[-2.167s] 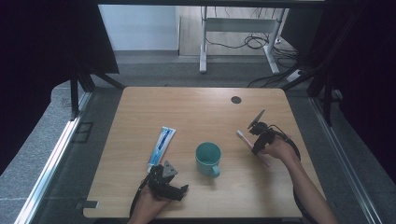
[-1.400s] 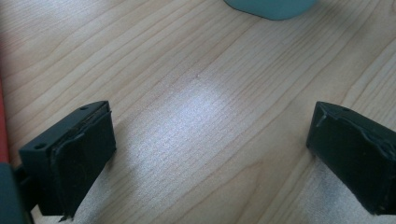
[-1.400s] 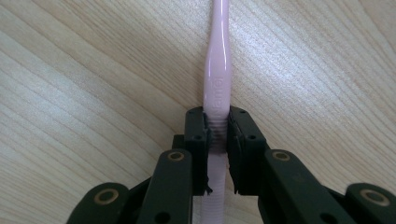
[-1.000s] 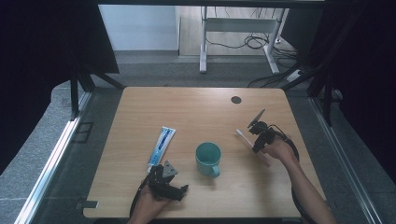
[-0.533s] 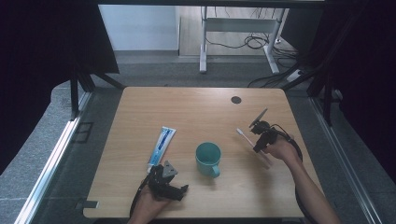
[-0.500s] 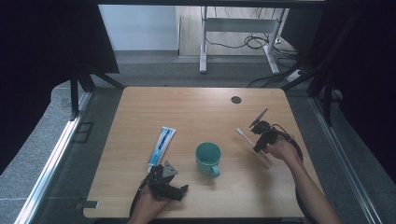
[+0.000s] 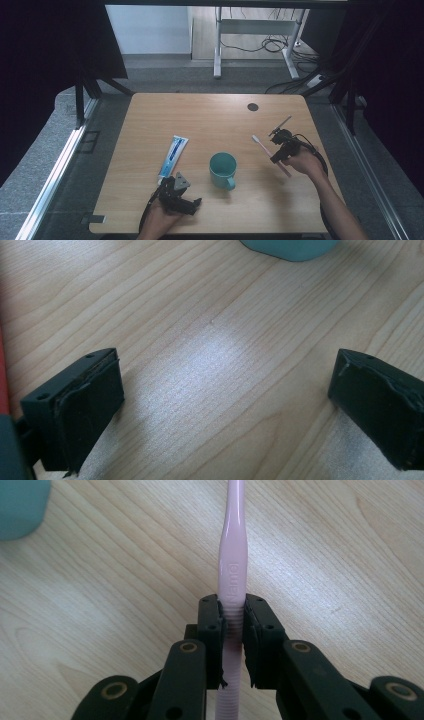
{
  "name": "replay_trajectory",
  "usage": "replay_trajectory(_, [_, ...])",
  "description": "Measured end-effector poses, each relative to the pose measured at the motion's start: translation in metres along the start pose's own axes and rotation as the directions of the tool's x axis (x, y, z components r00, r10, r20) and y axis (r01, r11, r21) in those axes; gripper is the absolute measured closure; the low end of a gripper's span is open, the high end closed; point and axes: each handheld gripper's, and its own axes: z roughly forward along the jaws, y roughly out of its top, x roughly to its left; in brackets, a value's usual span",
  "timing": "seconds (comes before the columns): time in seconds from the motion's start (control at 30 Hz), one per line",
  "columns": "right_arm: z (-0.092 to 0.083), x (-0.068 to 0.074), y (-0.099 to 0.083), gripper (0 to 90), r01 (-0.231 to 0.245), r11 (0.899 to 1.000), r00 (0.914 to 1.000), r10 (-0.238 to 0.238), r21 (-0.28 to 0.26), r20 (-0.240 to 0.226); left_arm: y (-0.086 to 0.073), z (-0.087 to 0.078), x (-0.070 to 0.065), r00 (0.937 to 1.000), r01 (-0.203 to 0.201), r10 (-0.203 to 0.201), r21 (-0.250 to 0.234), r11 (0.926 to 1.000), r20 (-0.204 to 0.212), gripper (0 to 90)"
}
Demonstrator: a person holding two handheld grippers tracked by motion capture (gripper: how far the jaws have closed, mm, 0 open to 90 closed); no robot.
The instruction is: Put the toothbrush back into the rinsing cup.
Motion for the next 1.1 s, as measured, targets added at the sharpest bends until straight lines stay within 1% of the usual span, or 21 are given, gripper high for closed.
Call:
replay_trajectory(0.27, [-0.007,0.007,-0.003,78.8,0.010,0.999,0.9999,-0.011,-0.032,-0.005,0.000,0.000,0.000,1.0000,0.000,0.000,0.000,1.0000,0.000,1.3])
replay_trajectory(0.3, [-0.009,0.010,-0.003,78.7,0.014,0.999,0.9999,-0.014,-0.047,-0.007,0.000,0.000,0.000,1.0000,0.000,0.000,0.000,1.0000,0.000,1.3])
replay_trajectory(0.47, [-0.011,0.015,-0.005,78.7,0.022,0.997,0.9996,-0.024,-0.072,-0.018,0.000,0.000,0.000,1.0000,0.000,0.000,0.000,1.0000,0.000,1.3])
replay_trajectory(0.5, [-0.013,0.018,-0.006,78.7,0.024,0.996,0.9995,-0.025,-0.085,-0.020,0.000,0.000,0.000,1.0000,0.000,0.000,0.000,1.0000,0.000,1.3])
replay_trajectory(0.7, [-0.015,0.022,-0.008,78.8,0.027,0.993,0.9992,-0.030,-0.111,-0.027,0.000,0.000,0.000,1.0000,0.000,0.000,0.000,1.0000,0.000,1.3])
replay_trajectory(0.8, [-0.018,0.026,-0.010,78.8,0.028,0.990,0.9989,-0.033,-0.137,-0.034,0.000,0.000,0.000,1.0000,-0.001,0.001,0.000,1.0000,0.000,1.3])
replay_trajectory(0.87, [-0.019,0.027,-0.011,78.7,0.029,0.989,0.9988,-0.035,-0.145,-0.035,0.000,0.000,0.000,1.0000,-0.001,0.001,0.000,1.0000,0.000,1.3])
replay_trajectory(1.1, [-0.026,0.036,-0.013,78.7,0.040,0.978,0.9977,-0.050,-0.203,-0.046,0.000,0.000,0.000,1.0000,-0.001,0.001,0.000,1.0000,0.000,1.3])
